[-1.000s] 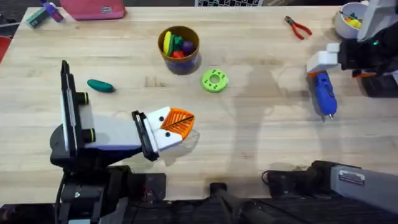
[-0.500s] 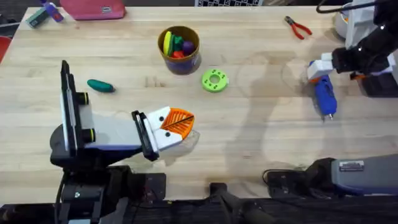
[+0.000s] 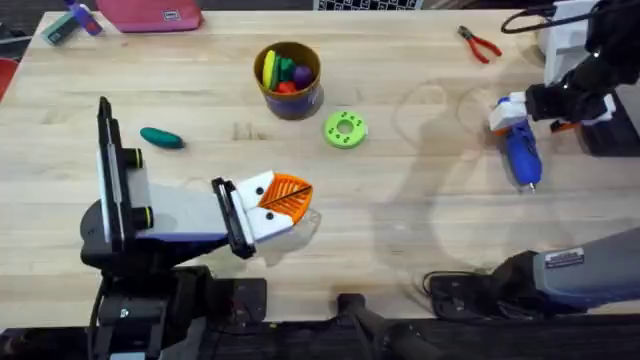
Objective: Pick up the gripper from the table and insert it into the empty holder that is missing its gripper. Then pick up a screw, insert it into the mounting hole, and use the screwdriver to tighten it. Finally, clean up the table by picking up the vegetable and placing it into the bucket.
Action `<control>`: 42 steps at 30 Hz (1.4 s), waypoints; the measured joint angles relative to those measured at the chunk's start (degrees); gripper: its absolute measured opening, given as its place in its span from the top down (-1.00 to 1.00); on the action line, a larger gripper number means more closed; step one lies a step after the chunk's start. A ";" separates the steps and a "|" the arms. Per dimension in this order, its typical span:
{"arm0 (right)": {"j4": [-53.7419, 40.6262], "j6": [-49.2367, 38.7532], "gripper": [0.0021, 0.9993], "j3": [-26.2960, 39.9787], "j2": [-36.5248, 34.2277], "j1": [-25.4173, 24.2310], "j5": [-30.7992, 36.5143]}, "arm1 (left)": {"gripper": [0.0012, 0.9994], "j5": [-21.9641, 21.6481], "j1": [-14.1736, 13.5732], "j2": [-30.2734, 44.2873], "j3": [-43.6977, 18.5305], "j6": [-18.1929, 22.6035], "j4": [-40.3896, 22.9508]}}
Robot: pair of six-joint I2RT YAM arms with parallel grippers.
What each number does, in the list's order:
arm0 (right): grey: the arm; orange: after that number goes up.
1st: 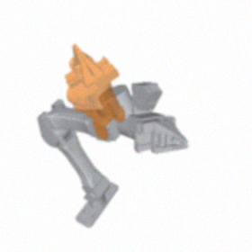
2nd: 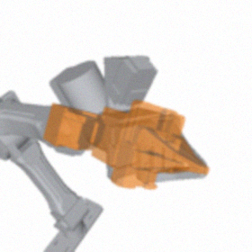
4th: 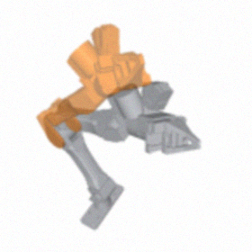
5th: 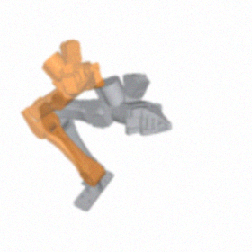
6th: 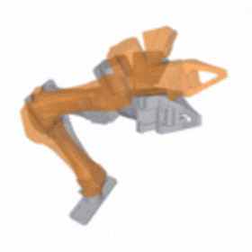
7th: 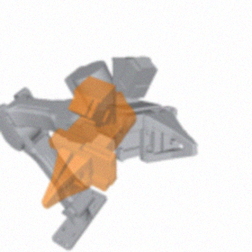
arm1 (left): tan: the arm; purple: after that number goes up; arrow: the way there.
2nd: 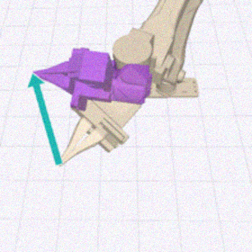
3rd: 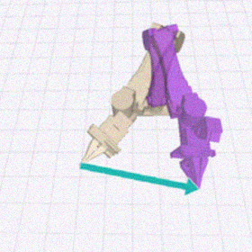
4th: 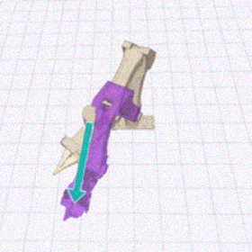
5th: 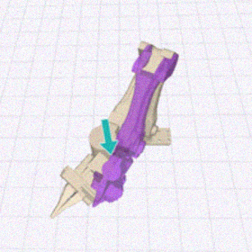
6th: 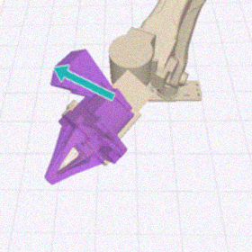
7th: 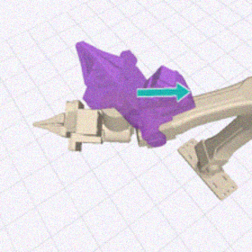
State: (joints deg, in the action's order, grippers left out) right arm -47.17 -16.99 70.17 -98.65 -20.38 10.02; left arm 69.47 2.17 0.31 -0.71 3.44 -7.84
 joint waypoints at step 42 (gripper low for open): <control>4.40 4.51 0.95 0.00 -6.32 0.09 -3.85 | 0.97 -0.01 0.00 0.00 0.00 0.00 0.00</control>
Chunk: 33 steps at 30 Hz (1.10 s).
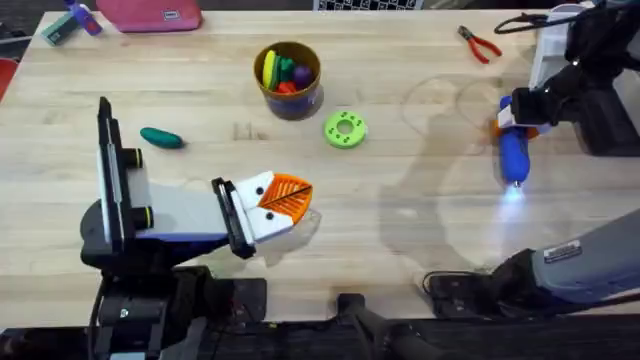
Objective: Pick up the gripper from the table and insert it into the empty holder that is missing its gripper. Then pick up a screw, insert it into the mounting hole, and use the screwdriver to tighten it. Finally, clean up the table by picking up the vegetable and placing it into the bucket.
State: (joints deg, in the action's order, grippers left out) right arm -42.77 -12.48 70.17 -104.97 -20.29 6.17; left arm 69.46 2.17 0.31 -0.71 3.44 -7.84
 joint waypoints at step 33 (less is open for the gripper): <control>-0.63 7.28 0.95 11.84 22.35 9.82 -9.23 | 0.97 0.01 0.00 -0.01 0.00 0.00 0.00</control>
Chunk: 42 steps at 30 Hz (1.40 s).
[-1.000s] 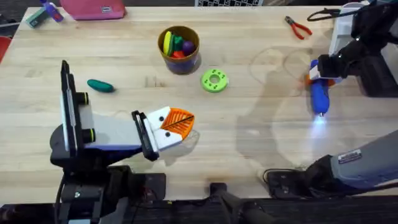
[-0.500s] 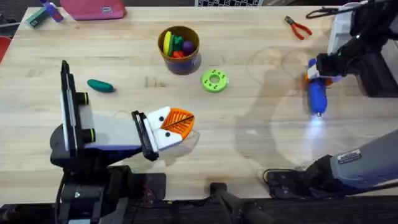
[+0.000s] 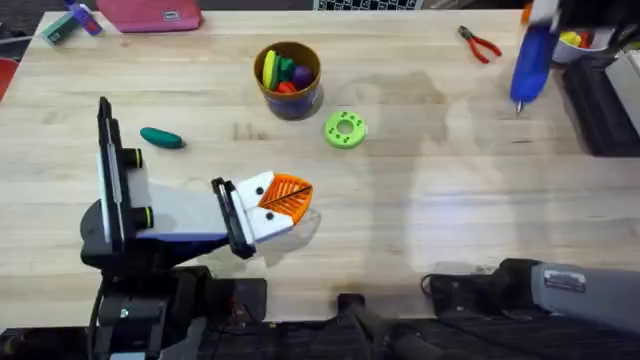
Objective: Pick up the gripper from the table and insert it into the empty holder that is missing its gripper. Then pick up a screw, insert it into the mounting hole, and use the screwdriver to tighten it. Finally, clean up the table by picking up the vegetable and placing it into the bucket.
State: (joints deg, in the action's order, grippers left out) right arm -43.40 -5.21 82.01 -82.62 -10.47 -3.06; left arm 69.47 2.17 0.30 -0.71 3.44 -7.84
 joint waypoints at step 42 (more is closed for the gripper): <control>76.32 29.76 0.95 -26.25 20.43 34.09 -31.37 | 0.97 0.00 0.00 0.00 0.00 0.00 0.00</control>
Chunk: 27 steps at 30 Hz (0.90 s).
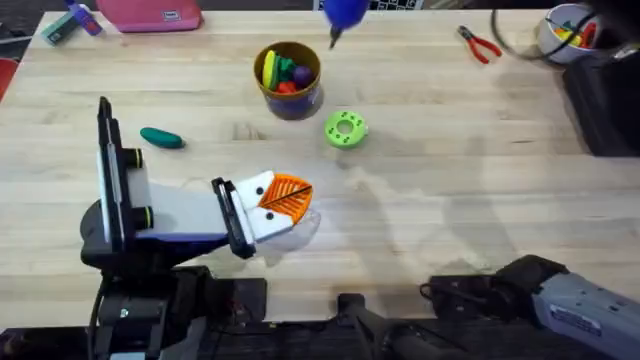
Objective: Pick up the gripper from the table and insert it into the empty holder that is missing its gripper. Then pick up a screw, insert it into the mounting hole, and use the screwdriver to tighten it. Finally, clean up the table by picking up the vegetable and placing it into the bucket.
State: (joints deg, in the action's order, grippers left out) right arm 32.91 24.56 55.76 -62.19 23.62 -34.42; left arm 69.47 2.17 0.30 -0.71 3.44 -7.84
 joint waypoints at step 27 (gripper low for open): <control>16.68 -6.13 0.95 -4.61 -7.23 14.61 -23.55 | 0.97 0.00 0.00 -0.01 0.00 0.00 0.00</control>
State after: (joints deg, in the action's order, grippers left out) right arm 49.59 18.43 51.16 -69.41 38.23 -57.98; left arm 69.47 2.17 0.30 -0.71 3.44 -7.84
